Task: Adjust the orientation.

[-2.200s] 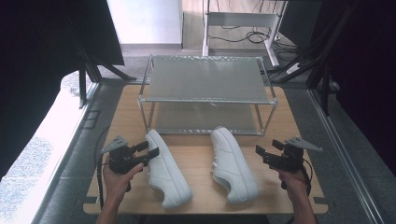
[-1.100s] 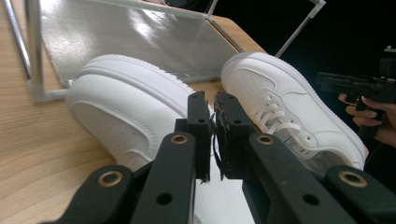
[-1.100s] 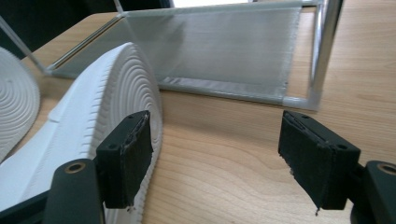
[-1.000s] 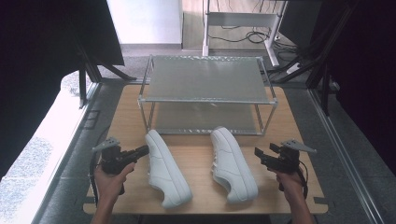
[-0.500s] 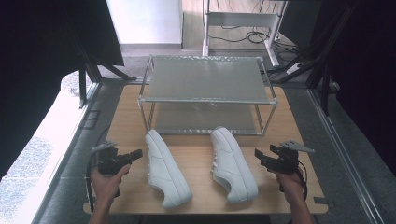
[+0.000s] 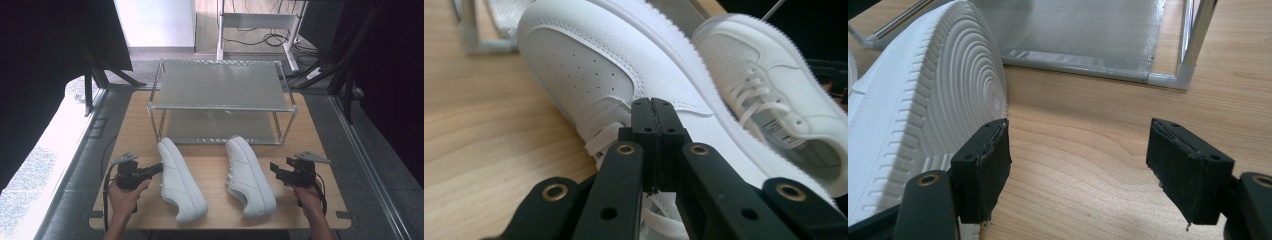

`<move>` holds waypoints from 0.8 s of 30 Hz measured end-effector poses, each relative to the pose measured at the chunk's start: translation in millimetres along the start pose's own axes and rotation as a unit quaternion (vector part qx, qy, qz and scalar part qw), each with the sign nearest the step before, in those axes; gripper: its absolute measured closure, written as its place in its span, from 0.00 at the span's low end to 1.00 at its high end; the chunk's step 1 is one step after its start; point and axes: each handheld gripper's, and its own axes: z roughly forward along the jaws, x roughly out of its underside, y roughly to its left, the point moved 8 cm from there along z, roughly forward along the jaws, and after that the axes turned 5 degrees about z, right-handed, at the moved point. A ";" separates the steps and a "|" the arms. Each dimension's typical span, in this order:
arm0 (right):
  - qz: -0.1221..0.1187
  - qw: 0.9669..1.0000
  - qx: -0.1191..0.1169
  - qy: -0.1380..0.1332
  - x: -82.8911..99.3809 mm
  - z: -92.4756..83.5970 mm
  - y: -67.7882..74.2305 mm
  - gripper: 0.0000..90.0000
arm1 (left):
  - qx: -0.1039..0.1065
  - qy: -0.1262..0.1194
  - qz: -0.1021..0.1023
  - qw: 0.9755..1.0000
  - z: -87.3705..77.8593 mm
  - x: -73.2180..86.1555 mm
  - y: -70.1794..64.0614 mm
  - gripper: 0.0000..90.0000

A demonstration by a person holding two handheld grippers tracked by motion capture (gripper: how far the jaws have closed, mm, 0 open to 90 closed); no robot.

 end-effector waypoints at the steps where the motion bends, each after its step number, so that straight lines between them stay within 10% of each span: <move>1: 0.001 1.000 0.001 0.000 0.3 0.3 -0.3 0.29 | -0.003 0.001 0.007 1.000 1.5 -1.1 -1.3 1.00; 12: -0.002 1.000 0.001 0.010 3.6 3.8 1.4 0.29 | 0.005 -0.004 0.017 1.000 11.4 -12.7 -10.0 1.00; 24: 0.021 1.000 0.010 0.003 1.9 -0.5 -10.3 0.29 | 0.029 -0.009 0.041 0.999 63.3 -42.2 -42.0 1.00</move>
